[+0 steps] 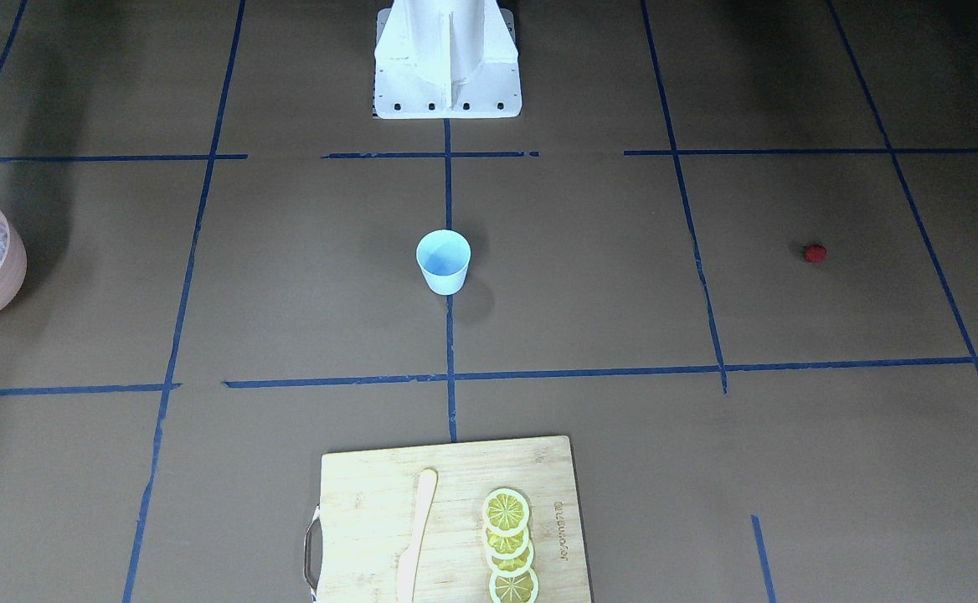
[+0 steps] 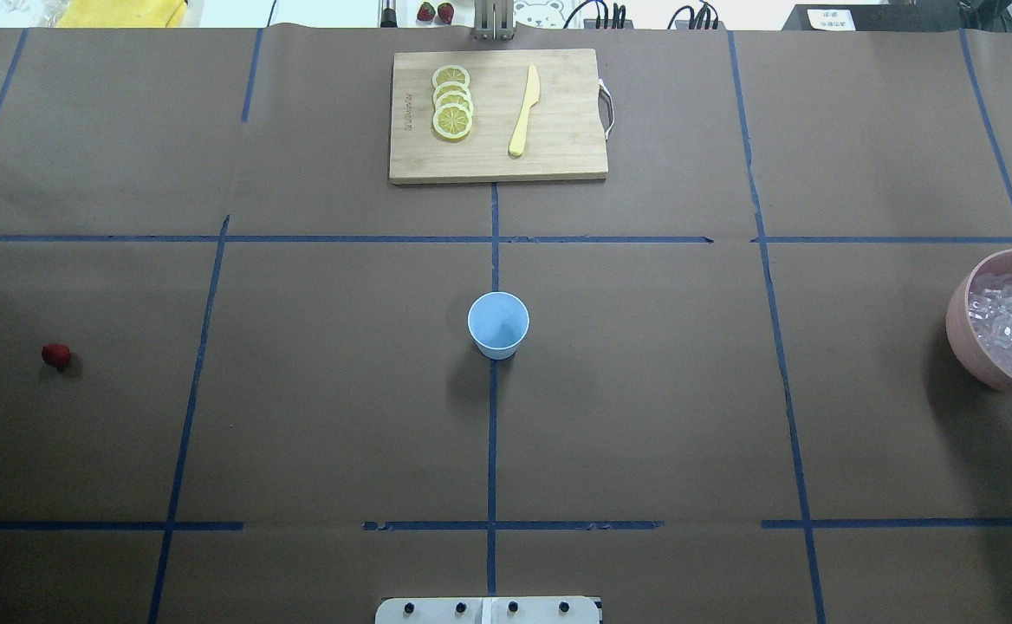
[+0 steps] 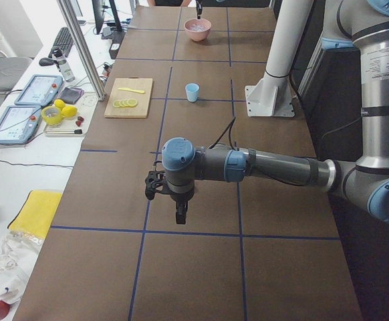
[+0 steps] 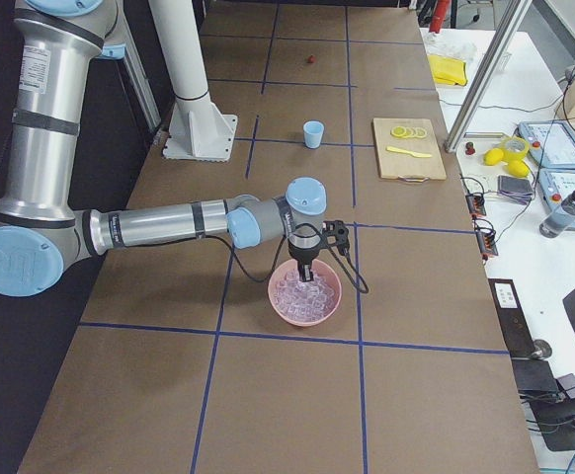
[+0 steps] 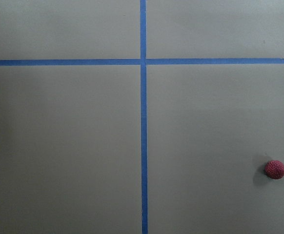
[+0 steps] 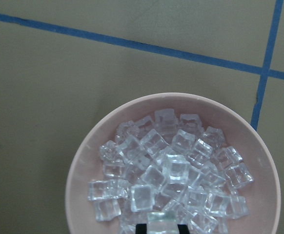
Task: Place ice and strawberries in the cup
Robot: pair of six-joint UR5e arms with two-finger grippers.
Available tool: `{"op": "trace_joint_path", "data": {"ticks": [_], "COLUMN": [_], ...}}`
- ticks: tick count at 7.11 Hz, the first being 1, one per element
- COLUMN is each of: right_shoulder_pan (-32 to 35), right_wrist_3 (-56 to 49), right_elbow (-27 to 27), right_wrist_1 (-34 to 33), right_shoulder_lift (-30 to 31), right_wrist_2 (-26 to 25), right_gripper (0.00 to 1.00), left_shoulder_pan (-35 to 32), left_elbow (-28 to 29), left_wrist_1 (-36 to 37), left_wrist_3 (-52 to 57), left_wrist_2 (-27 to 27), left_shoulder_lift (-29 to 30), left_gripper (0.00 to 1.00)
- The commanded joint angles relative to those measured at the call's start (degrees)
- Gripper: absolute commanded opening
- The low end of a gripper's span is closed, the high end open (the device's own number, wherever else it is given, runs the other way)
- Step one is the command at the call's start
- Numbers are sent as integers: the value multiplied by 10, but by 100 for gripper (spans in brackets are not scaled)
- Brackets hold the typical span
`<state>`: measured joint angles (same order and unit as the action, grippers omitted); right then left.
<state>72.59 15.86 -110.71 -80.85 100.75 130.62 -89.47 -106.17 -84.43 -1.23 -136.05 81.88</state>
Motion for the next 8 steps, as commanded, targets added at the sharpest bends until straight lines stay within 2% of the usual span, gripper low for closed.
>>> {"op": "trace_joint_path", "data": {"ticks": [1,3,4,5,6,7,8], "right_shoulder_pan": [-30,-132,-182,-259,-317,-342,-366], "right_wrist_3": [153,396,485,576,651,693,700], "right_elbow": [-39,-36,-35,-29,7,64,89], "right_wrist_1": [-13,-13,-13,-15,-17,-16,-14], "right_shoulder_lift": [-57,-191,-244,-300,-369,-438,-461], "right_wrist_2": [13,3,-20,-80,-142,-155,-157], "right_gripper": [16,16,13,13,12,12,12], "left_shoulder_pan": [0,2,3,4,4,5,8], "left_elbow": [0,-1,1,7,8,7,7], "left_wrist_1": [-6,-6,-16,-36,-38,-54,-64], "left_wrist_3": [0,0,1,0,1,2,0], "left_wrist_2": [-1,-2,-22,-45,-45,-46,-46], "left_shoulder_lift": [0,0,0,-1,-1,-1,-1], "left_gripper": [100,100,100,100,100,100,100]}}
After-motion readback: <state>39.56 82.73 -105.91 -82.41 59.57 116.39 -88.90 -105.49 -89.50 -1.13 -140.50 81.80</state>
